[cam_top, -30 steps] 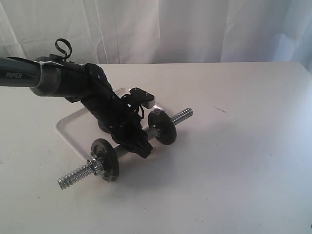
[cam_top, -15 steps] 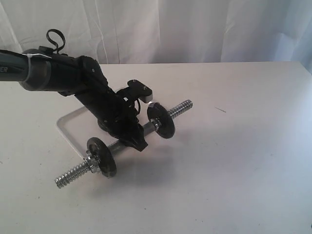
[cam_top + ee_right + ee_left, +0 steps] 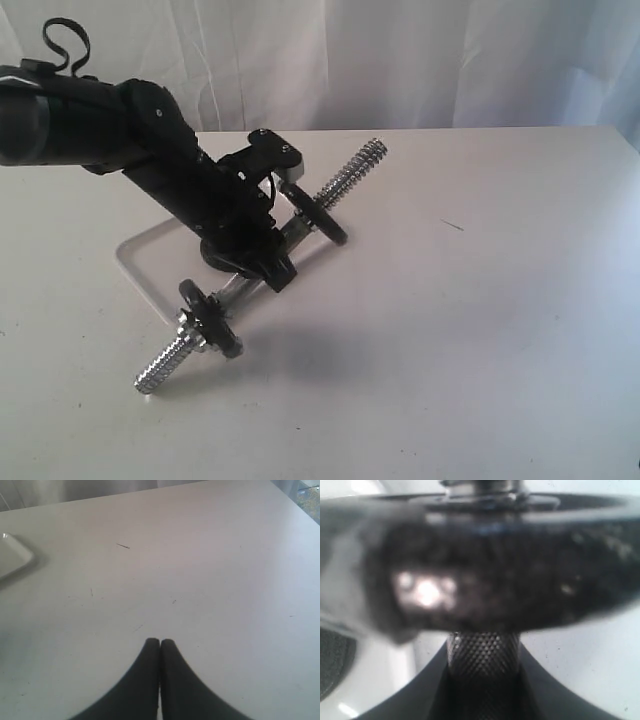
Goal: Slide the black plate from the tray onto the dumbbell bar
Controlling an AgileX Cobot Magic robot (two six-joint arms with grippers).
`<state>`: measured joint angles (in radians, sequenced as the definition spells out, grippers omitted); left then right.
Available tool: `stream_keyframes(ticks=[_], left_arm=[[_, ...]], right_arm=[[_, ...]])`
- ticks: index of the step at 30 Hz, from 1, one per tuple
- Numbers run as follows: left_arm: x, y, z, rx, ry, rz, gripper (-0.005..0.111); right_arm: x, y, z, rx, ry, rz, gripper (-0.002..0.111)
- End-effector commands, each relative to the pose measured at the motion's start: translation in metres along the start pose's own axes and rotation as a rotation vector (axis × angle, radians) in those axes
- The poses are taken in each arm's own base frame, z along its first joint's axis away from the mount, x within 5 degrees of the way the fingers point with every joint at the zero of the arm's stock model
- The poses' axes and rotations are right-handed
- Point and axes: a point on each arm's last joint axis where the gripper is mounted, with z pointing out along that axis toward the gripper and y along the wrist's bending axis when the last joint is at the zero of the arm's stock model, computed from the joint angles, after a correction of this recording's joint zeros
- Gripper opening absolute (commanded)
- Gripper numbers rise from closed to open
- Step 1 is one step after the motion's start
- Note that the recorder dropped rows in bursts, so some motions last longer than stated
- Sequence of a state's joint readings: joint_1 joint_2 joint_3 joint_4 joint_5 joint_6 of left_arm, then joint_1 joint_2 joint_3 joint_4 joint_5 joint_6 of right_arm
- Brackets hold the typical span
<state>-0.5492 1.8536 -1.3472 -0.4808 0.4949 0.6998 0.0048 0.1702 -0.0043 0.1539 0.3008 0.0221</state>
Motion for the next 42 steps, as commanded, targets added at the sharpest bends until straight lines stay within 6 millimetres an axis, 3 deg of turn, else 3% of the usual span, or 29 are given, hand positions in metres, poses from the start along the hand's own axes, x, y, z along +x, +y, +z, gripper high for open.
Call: stream_keyframes(ticks=[1,8,11,15,23,33,37,39,42], left_arm=[[-0.007,-0.014,-0.035,-0.016,-0.122,-0.034,0.0],[0.007,-0.023,-0.053,-0.048,-0.14,-0.032,0.0],[0.012,-0.027,-0.062,-0.082,-0.17,-0.031,0.0],[0.018,-0.026,-0.076,-0.132,-0.209,-0.043,0.0],[0.053,-0.002,-0.098,-0.234,-0.22,-0.176,0.0],[0.09,0.003,-0.125,-0.346,-0.262,-0.293,0.0],[0.096,0.0,-0.136,-0.377,-0.298,-0.324,0.0],[0.099,0.0,-0.141,-0.391,-0.306,-0.331,0.0],[0.105,0.002,-0.144,-0.413,-0.309,-0.347,0.0]], right_arm=[[0.0,0.0,0.0,0.003,-0.012,-0.002,0.0],[-0.005,-0.001,0.0,0.004,-0.066,-0.003,0.0],[-0.012,0.002,-0.001,-0.038,-0.145,0.221,0.0],[-0.021,0.001,-0.003,-0.054,-0.24,0.323,0.0],[-0.028,0.0,-0.005,-0.104,-0.318,0.636,0.0],[-0.026,0.001,-0.004,-0.123,-0.281,0.733,0.0],[-0.046,0.005,-0.013,-0.141,-0.354,0.613,0.0],[-0.05,0.006,-0.014,-0.136,-0.347,0.548,0.0],[-0.048,0.007,-0.014,-0.144,-0.323,0.592,0.0]])
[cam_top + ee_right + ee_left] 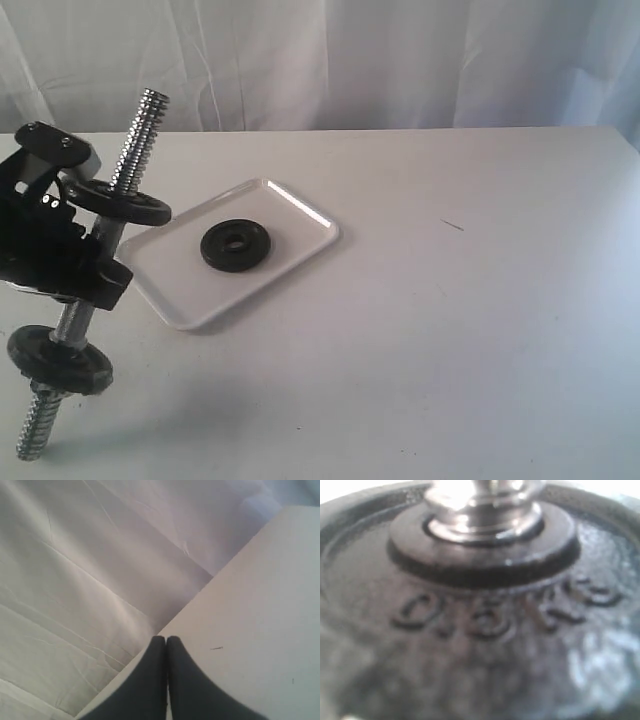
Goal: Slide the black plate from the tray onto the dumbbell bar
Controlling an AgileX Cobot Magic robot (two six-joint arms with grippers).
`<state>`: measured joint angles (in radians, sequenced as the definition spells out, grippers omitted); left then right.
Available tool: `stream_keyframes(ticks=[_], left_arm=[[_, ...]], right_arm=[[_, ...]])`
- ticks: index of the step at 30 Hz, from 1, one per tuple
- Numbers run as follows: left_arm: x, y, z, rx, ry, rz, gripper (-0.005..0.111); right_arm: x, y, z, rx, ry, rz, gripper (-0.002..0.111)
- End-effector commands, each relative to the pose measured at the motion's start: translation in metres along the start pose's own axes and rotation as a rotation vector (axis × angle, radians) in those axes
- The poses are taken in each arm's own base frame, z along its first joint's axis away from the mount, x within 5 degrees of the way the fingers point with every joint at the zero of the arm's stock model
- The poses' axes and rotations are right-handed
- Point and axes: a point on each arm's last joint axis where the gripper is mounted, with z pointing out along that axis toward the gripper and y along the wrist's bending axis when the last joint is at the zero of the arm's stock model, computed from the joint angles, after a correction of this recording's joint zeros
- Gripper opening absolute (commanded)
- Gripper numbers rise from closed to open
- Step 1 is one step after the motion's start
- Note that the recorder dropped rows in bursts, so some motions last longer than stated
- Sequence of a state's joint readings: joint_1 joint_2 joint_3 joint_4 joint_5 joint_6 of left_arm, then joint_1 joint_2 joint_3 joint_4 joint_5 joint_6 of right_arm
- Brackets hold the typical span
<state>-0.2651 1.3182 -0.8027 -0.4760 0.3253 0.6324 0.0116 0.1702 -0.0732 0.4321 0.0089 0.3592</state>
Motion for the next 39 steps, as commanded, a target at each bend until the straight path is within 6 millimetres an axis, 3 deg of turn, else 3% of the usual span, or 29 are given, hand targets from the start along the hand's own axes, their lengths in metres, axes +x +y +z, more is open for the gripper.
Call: stream_keyframes(ticks=[1,6,9,10,11,12,13,14,15,16,17,19,21,23,27,29,31,39], left_arm=[[-0.018,0.01,-0.027,-0.101,-0.198,-0.084,0.0],[-0.016,0.013,-0.026,-0.118,-0.203,-0.115,0.0],[-0.018,0.015,-0.028,-0.134,-0.226,-0.142,0.0],[-0.018,0.014,-0.029,-0.132,-0.228,-0.143,0.0],[-0.017,0.014,-0.029,-0.128,-0.225,-0.143,0.0],[-0.017,0.013,-0.029,-0.119,-0.216,-0.142,0.0],[-0.016,0.012,-0.029,-0.108,-0.205,-0.142,0.0],[-0.014,0.01,-0.028,-0.085,-0.182,-0.141,0.0],[-0.013,0.008,-0.028,-0.07,-0.167,-0.14,0.0],[-0.011,0.006,-0.027,-0.046,-0.143,-0.137,0.0],[-0.009,0.005,-0.027,-0.033,-0.129,-0.129,0.0],[-0.004,0.004,-0.024,-0.032,-0.112,-0.107,0.0],[0.001,0.004,-0.022,-0.037,-0.09,-0.092,0.0],[0.004,0.004,-0.02,-0.042,-0.081,-0.089,0.0],[0.005,0.005,-0.02,-0.055,-0.077,-0.073,0.0],[0.004,0.006,-0.02,-0.068,-0.085,-0.068,0.0],[0.004,0.007,-0.02,-0.085,-0.094,-0.059,0.0],[0.002,0.014,-0.022,-0.135,-0.122,-0.059,0.0]], right_arm=[[-0.001,0.002,-0.001,-0.006,0.012,-0.009,0.0],[-0.02,0.028,0.0,-0.054,0.044,-0.095,0.0],[-0.057,0.079,0.019,-0.103,0.147,-0.359,0.0],[-0.071,0.102,0.04,-0.11,0.231,-0.493,0.0],[-0.078,0.112,0.056,-0.11,0.284,-0.562,0.0],[-0.084,0.126,0.084,-0.108,0.383,-0.645,0.0],[-0.085,0.133,0.109,-0.11,0.462,-0.69,0.0],[-0.084,0.141,0.146,-0.119,0.574,-0.732,0.0],[-0.079,0.143,0.168,-0.124,0.632,-0.749,0.0],[-0.062,0.142,0.207,-0.149,0.732,-0.776,0.0],[-0.044,0.145,0.234,-0.202,0.779,-0.824,0.0],[-0.004,0.152,0.271,-0.304,0.867,-0.856,0.0],[0.036,0.161,0.292,-0.413,0.96,-0.879,0.004],[0.07,0.171,0.309,-0.491,0.984,-0.916,0.023],[0.113,0.188,0.329,-0.531,0.987,-0.911,0.075],[0.127,0.192,0.331,-0.547,1.01,-0.905,0.09],[0.144,0.197,0.333,-0.572,1.03,-0.92,0.096],[0.193,0.21,0.342,-0.628,1.064,-1.023,0.096]])
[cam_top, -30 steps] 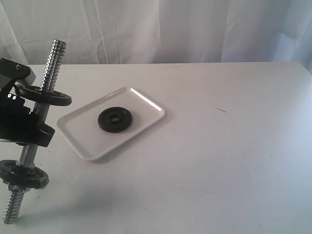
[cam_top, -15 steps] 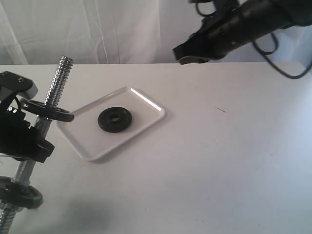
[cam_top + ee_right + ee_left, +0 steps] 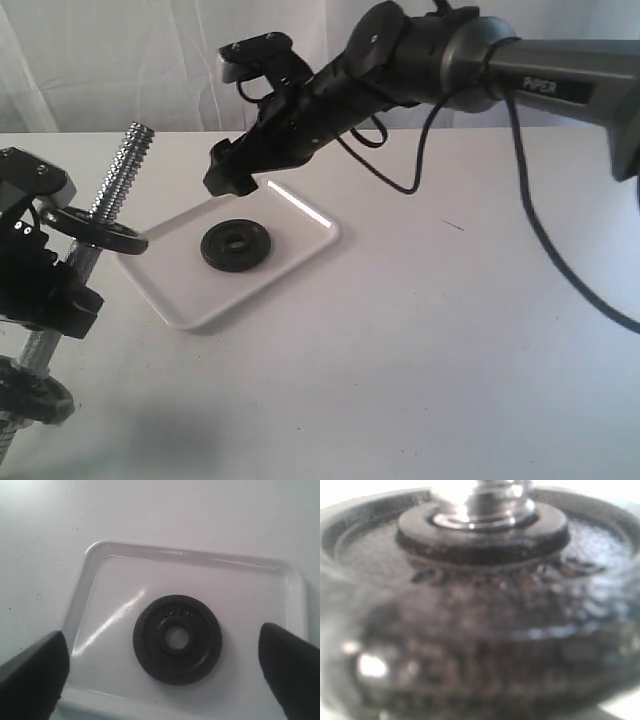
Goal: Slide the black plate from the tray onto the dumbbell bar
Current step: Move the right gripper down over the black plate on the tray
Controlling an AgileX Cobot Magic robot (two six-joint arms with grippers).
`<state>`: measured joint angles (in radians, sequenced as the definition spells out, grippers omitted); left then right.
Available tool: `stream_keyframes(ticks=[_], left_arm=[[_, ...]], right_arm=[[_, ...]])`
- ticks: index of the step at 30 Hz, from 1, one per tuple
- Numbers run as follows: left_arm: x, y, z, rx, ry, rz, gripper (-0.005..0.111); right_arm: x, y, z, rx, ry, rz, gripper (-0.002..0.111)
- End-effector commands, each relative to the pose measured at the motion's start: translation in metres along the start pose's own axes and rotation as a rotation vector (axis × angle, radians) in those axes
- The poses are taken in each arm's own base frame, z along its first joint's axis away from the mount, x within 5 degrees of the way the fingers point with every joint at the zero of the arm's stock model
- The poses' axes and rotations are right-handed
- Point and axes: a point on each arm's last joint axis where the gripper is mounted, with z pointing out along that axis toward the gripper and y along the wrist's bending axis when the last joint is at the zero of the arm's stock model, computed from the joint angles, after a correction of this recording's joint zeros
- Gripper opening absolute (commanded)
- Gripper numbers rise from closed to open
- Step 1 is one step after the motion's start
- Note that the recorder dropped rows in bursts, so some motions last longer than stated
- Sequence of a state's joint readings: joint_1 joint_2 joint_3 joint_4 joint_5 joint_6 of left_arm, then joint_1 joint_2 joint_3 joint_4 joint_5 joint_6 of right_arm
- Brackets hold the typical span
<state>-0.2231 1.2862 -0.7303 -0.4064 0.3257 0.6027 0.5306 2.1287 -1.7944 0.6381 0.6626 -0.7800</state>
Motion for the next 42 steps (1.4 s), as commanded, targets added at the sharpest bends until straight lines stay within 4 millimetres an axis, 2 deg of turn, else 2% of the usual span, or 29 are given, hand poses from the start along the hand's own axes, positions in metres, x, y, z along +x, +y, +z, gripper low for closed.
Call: stream_keyframes(ticks=[1,5,11,15,29,37,42], left_arm=[[-0.02,0.013,-0.021,-0.106,-0.182,-0.081,0.0],[-0.014,0.029,-0.025,-0.149,-0.181,-0.183,0.0],[-0.011,0.035,-0.027,-0.167,-0.176,-0.2,0.0],[-0.011,0.035,-0.027,-0.167,-0.176,-0.2,0.0],[-0.011,0.036,-0.027,-0.171,-0.179,-0.2,0.0],[-0.011,0.035,-0.027,-0.169,-0.178,-0.2,0.0],[-0.011,0.035,-0.027,-0.168,-0.176,-0.2,0.0]], right_arm=[[-0.004,0.006,0.02,0.005,0.024,-0.038,0.096],[-0.002,0.005,0.04,0.007,0.036,-0.056,0.096],[0.01,0.005,0.073,-0.005,0.066,-0.039,0.096],[0.014,-0.003,0.077,0.07,0.091,-0.074,0.096],[0.026,0.008,0.077,-0.02,0.217,-0.087,0.096],[0.027,0.021,0.084,-0.071,0.215,-0.339,0.096],[0.03,0.016,0.092,-0.047,0.2,-0.452,0.096]])
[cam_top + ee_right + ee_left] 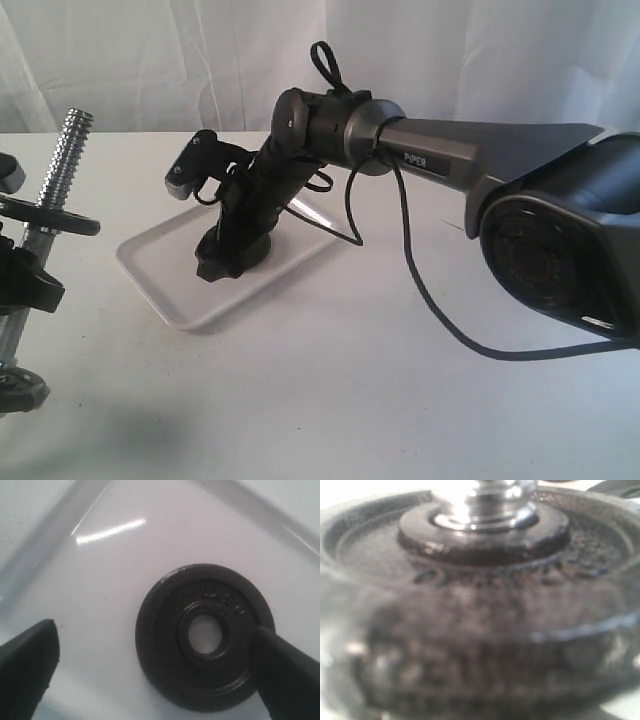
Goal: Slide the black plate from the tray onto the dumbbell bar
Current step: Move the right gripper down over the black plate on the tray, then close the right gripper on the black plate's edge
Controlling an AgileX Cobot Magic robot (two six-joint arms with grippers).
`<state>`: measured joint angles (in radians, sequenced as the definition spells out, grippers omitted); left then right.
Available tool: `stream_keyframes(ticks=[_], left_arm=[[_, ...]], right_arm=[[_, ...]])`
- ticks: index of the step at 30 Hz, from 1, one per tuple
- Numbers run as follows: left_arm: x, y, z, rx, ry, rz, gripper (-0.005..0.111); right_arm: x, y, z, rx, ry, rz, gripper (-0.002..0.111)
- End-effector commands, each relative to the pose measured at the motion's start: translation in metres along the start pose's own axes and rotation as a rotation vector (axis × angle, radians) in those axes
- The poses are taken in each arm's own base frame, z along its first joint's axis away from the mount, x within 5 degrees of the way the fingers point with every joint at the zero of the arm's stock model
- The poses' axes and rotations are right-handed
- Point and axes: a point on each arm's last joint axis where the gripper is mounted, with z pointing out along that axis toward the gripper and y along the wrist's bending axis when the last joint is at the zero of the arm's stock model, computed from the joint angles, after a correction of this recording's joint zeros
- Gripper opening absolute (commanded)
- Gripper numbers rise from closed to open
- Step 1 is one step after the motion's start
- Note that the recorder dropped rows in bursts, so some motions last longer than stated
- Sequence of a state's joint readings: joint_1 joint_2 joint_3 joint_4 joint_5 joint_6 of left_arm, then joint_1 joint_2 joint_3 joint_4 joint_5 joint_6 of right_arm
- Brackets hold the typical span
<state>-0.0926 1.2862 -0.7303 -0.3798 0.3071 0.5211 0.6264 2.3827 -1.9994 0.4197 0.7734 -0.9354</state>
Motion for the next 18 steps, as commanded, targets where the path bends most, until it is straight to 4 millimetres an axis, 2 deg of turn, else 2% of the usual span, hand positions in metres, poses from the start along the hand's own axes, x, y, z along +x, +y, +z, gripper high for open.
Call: stream_keyframes(ticks=[1,10,18], left_arm=[[-0.021,0.003,-0.02,-0.053,-0.173,-0.047,0.0],[-0.021,0.003,-0.02,-0.053,-0.173,-0.047,0.0],[-0.021,0.003,-0.02,-0.056,-0.176,-0.047,0.0]], right_arm=[[0.001,-0.004,0.005,0.038,-0.008,-0.098,0.096],[0.008,-0.003,0.009,-0.004,0.017,-0.047,0.096],[0.017,-0.005,0.028,0.01,-0.001,-0.015,0.096]])
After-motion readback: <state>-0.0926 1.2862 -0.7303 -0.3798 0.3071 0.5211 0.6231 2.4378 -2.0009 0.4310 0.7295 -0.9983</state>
